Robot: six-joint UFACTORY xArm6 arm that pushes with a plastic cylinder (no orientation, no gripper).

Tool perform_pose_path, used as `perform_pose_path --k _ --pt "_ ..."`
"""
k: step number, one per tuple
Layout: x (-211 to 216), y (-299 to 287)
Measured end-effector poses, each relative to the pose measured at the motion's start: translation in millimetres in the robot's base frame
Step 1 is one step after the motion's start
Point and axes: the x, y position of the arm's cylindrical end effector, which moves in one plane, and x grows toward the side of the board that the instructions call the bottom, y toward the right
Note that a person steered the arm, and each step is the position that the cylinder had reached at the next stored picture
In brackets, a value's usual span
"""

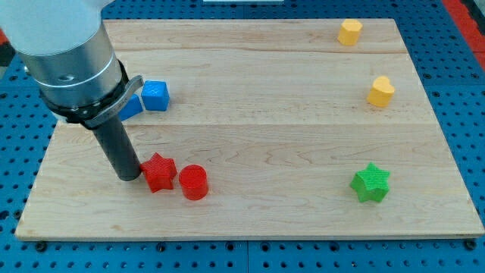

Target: Point your arm at the green circle

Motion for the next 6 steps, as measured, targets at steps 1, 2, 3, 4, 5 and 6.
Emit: perform_pose_path --k 1,2,3,4,5,6 --pt "0.2 28.5" --pt "15.6 5.3" --pt "2.3 -35.8" --pt "-13.0 -77.1" --pt "-31.8 -130.7" --pt "-42.0 -151.5"
